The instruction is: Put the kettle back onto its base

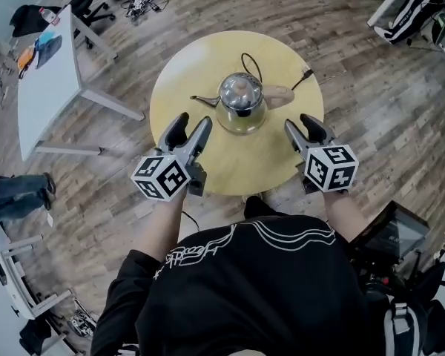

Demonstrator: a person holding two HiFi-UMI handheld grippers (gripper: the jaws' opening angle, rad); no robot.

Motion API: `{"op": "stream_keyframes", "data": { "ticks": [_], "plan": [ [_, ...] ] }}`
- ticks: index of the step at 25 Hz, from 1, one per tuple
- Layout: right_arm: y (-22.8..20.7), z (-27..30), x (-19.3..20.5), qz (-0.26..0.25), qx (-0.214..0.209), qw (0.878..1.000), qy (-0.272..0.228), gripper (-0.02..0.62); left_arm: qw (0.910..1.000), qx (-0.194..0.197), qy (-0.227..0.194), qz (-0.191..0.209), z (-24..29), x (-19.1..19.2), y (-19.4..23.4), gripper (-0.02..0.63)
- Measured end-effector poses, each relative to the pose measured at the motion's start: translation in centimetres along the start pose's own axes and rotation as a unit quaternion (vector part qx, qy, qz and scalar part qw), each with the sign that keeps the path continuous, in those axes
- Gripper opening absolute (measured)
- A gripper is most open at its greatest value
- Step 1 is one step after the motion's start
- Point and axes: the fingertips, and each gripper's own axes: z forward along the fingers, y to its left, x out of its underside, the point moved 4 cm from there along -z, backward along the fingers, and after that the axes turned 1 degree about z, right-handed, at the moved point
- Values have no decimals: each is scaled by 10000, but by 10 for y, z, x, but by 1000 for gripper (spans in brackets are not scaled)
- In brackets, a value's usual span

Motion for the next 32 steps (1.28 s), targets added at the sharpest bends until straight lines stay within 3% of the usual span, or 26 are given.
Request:
{"op": "stream_keyframes", "data": {
  "ticks": [6, 7, 8, 9, 11, 14, 22, 32],
  "plan": [
    [80, -91, -2, -92, -647, 9960, -609, 178, 9952, 938, -40, 274, -76, 3, -80, 279],
    [90, -106, -1, -25, -648, 9955, -690, 125, 9935, 1050, -37, 431, -91, 3, -94, 278],
    [99, -121, 0, 45, -613, 9952, -765, 32, 9917, 1120, -43, 626, -106, 4, -107, 267],
    [109, -135, 1, 105, -601, 9947, -829, 17, 9898, 1155, -59, 829, -122, 4, -119, 247],
    [128, -162, 3, 202, -743, 9925, -949, 9, 9864, 1209, -95, 1110, -151, 3, -141, 163],
    [158, -193, 9, 171, -1049, 9892, -1011, 8, 9821, 1447, -42, 1202, -184, 6, -171, 6],
    [206, -230, 43, -254, -1282, 9902, -483, 6, 9713, 1782, 508, 1493, -224, 41, -217, 6],
    [215, -242, 64, -241, -1372, 9897, -337, 6, 9696, 1914, 718, 1347, -237, 62, -234, 6]
  ]
}}
